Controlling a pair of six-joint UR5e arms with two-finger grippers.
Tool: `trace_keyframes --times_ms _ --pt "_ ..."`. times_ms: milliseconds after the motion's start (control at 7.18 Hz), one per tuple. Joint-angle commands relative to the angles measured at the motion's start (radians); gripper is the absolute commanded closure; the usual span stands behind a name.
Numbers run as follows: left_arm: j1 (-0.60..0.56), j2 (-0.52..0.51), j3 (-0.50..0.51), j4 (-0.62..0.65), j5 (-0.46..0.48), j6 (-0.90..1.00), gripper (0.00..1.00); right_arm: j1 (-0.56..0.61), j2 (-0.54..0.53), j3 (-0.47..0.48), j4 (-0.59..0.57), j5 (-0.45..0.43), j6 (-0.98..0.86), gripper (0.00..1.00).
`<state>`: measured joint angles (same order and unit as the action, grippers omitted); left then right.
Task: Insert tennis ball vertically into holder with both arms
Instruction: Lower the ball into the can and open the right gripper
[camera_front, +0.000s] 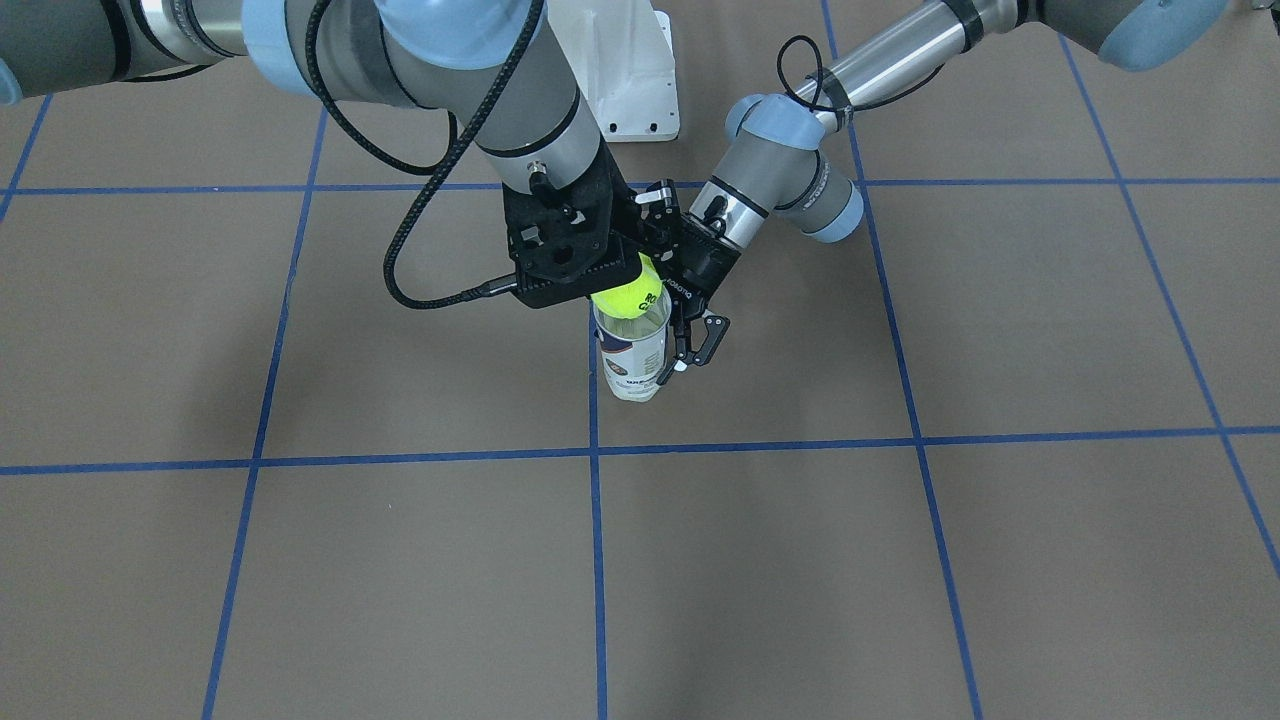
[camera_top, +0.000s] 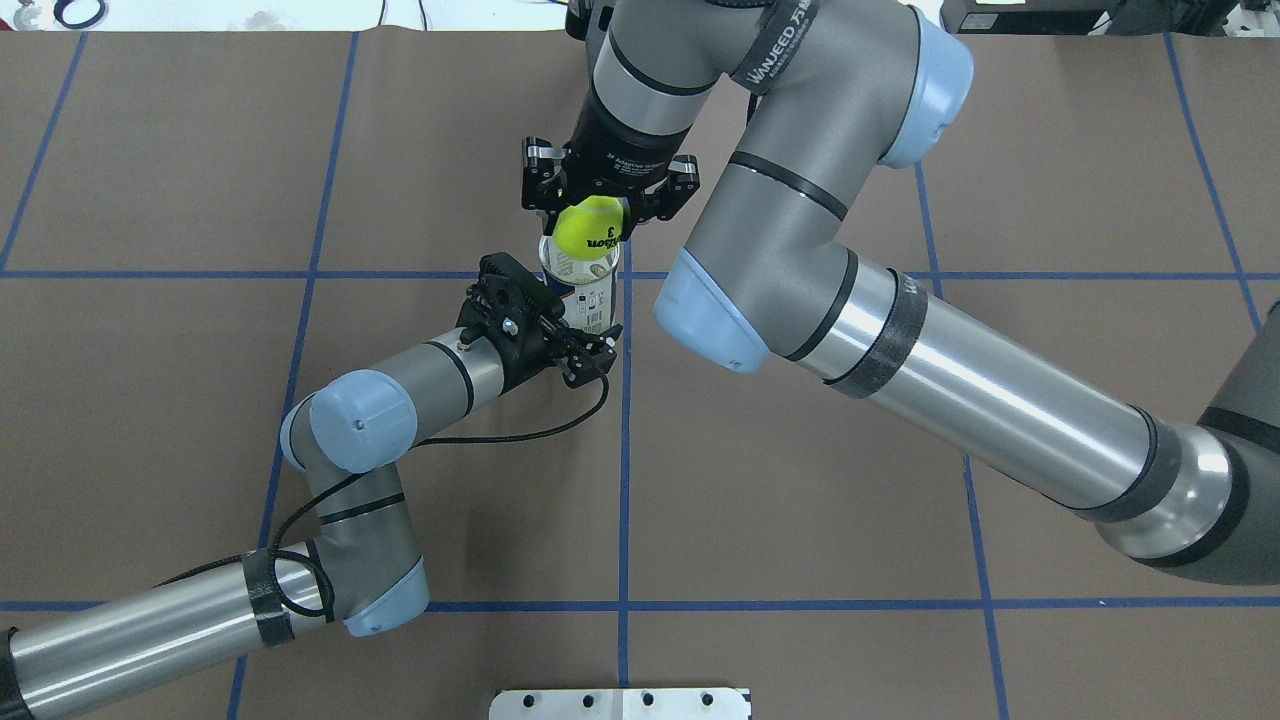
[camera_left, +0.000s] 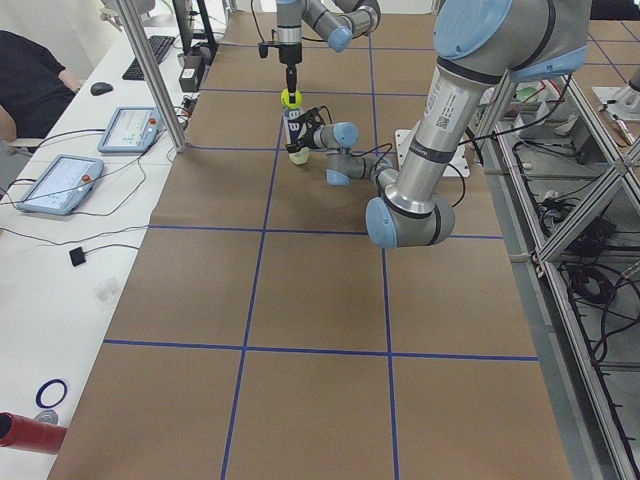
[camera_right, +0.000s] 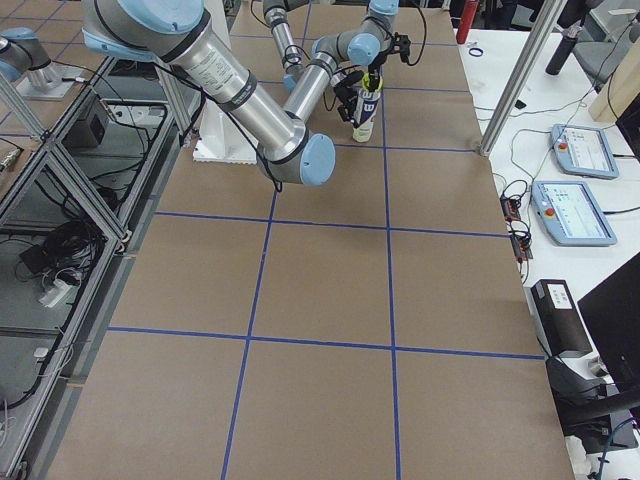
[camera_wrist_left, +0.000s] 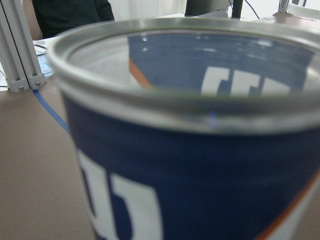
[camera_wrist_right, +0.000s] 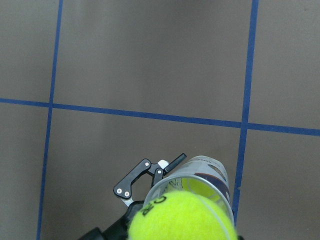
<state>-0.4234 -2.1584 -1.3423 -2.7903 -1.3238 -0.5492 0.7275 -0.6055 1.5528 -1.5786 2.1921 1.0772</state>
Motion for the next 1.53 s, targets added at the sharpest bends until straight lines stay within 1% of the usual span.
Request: trace_keyframes --times_ms 0,139,975,1393 --pt "0.000 0.000 0.000 0.000 0.000 0.000 0.01 -0.019 0.001 0.001 -0.001 -0.030 0.045 0.07" --pt "-0.002 0.002 0.002 0.002 0.000 0.000 0.01 -0.037 0.009 0.007 0.000 -0.066 0.106 0.01" --pt "-0.003 0.000 -0.005 0.002 -0.006 -0.001 0.01 -0.036 0.006 0.038 -0.001 -0.060 0.109 0.01" --pt "-0.005 0.018 -0.014 0.003 -0.011 -0.001 0.01 -0.036 0.006 0.049 -0.001 -0.060 0.109 0.01"
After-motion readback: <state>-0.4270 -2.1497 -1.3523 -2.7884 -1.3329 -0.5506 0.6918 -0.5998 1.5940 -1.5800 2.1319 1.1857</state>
